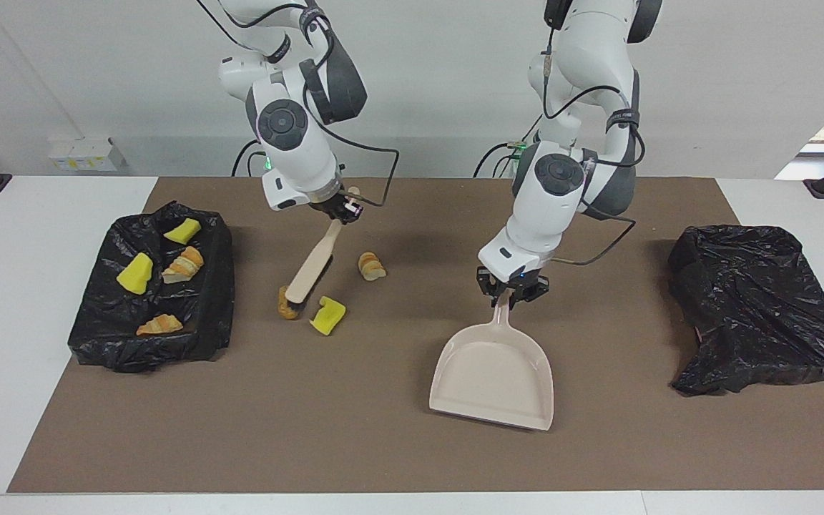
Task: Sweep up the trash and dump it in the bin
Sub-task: 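Sweep the brush with the right gripper toward the dustpan held by the left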
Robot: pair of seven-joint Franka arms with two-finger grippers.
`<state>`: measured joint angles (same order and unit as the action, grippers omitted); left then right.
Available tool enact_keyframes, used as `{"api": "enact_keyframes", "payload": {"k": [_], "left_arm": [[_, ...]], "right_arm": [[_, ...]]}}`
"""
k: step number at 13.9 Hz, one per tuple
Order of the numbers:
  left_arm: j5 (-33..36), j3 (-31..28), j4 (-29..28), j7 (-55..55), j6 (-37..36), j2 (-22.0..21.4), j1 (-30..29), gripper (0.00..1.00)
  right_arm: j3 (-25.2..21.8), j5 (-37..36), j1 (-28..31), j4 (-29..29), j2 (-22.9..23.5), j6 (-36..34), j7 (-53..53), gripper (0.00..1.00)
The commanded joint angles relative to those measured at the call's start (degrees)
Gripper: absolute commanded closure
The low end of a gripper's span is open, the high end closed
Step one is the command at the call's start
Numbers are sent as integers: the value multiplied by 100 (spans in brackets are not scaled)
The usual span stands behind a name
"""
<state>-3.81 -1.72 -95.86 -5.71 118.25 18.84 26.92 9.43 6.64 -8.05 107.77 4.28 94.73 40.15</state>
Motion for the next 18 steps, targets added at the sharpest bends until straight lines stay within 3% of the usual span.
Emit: {"api": "enact_keyframes", "payload": {"k": [1, 5, 7, 10, 12, 18], "left_arm": [[3, 31, -319, 1190, -301, -432, -361, 100], [-50, 31, -512, 3108, -619, -731, -828, 100], [-50, 31, -923, 3941, -532, -942, -1003, 100], [-68, 31, -1548, 4919, -356, -1294, -1066, 100], [-59, 66, -1742, 5429, -294, -1408, -961, 100], [3, 84, -2366, 5678, -57, -1541, -56, 100]], "right_arm": [[59, -416, 451, 261, -120, -8, -839, 100], [94, -769, 1128, 806, -209, 291, -2132, 100], [85, -778, 1174, 982, -121, 466, -2520, 100], [112, -752, 1025, 1220, -7, 669, -3039, 100], [120, -664, 631, 1211, 98, 722, -3049, 100], [120, 398, -109, 1141, 371, 1292, -2751, 100]]}}
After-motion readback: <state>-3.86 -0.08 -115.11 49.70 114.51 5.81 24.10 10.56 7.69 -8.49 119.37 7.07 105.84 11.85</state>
